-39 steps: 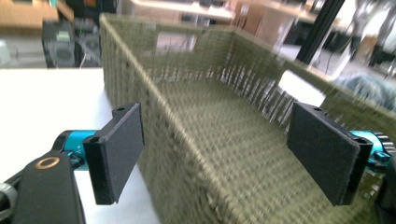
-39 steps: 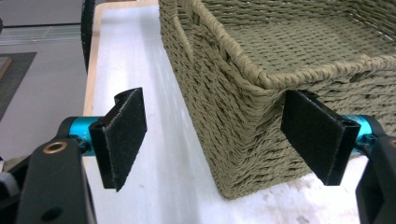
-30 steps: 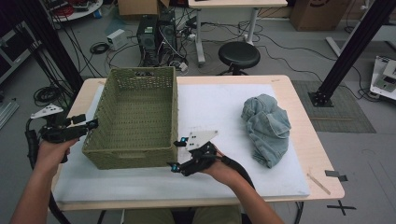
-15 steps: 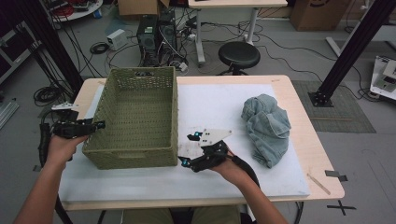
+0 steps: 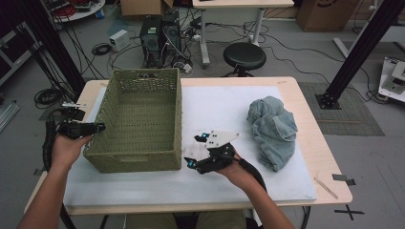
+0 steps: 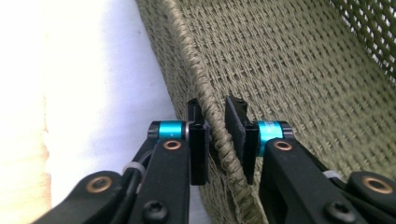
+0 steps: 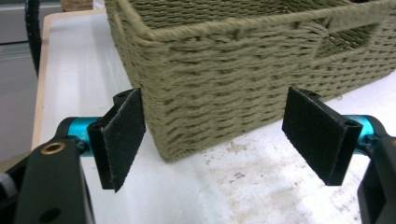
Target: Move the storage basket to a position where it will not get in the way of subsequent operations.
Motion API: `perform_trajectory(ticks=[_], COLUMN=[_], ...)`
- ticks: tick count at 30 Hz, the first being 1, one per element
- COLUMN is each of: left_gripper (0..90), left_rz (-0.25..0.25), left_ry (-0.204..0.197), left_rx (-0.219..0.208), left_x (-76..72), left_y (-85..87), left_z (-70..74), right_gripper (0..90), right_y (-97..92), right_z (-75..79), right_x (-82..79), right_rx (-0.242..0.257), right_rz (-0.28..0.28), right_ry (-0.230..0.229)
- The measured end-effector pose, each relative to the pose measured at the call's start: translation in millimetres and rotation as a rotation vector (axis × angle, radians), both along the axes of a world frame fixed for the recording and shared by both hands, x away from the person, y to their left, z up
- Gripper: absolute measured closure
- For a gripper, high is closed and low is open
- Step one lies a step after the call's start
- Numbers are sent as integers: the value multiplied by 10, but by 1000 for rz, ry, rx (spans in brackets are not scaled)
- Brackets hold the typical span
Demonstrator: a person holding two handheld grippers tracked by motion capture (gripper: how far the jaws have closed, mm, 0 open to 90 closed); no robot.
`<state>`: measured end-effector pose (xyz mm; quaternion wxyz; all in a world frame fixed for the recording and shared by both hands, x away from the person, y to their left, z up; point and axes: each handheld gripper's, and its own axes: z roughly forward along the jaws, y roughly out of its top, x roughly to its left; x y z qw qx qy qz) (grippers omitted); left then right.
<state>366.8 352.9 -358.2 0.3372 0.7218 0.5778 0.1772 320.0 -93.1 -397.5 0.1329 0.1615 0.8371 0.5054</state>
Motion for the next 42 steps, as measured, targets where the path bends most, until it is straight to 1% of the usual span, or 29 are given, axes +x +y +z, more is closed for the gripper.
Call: perform_trajectory(ticks=[2,7,9,11,13,15,17,19,20,23,24,25,26,27,32,37,42], left_gripper=[803,807,809,812,816,819,819,821,822,822,822,822,822,822,822,822,821], left_rz=[-2,6,18,35,54,58,55,66,66,88,104,104,119,119,161,164,153], left_ry=[-7,-26,-40,-56,-62,-65,-66,-65,-65,-69,-71,-71,-74,-74,-74,-78,-83], left_rx=[-20,-28,-40,-64,-80,-81,-83,-85,-85,-81,-81,-81,-82,-82,-77,-73,-73], left_x=[-20,-129,-197,-266,-326,-347,-426,-472,-472,-536,-571,-571,-594,-594,-610,-569,-499], left_y=[45,157,232,323,417,451,586,663,663,760,820,820,872,872,1035,1137,1216], left_z=[-9,-23,-38,-57,-66,-67,-66,-59,-59,-57,-58,-58,-55,-55,-35,-23,2], right_gripper=[222,222,222,222,222,222,222,222,222,222,222,222,223,223,223,223,223], right_y=[-11,-35,-39,-42,-45,-46,-44,-42,-42,-29,-25,-21,-17,-14,1,6,-1], right_z=[-4,-20,-34,-47,-55,-58,-61,-65,-65,-73,-77,-81,-86,-87,-94,-99,-102], right_x=[9,27,38,48,55,55,56,60,60,65,68,69,72,71,77,81,92], right_rx=[1,2,-2,-5,-6,-8,-9,-11,-11,-14,-15,-16,-17,-20,-21,-21,-24], right_rz=[-10,-25,-28,-35,-38,-40,-43,-40,-40,-41,-41,-41,-40,-40,-41,-40,-42], right_ry=[0,11,14,16,16,16,18,20,20,25,27,30,29,33,33,39,36])
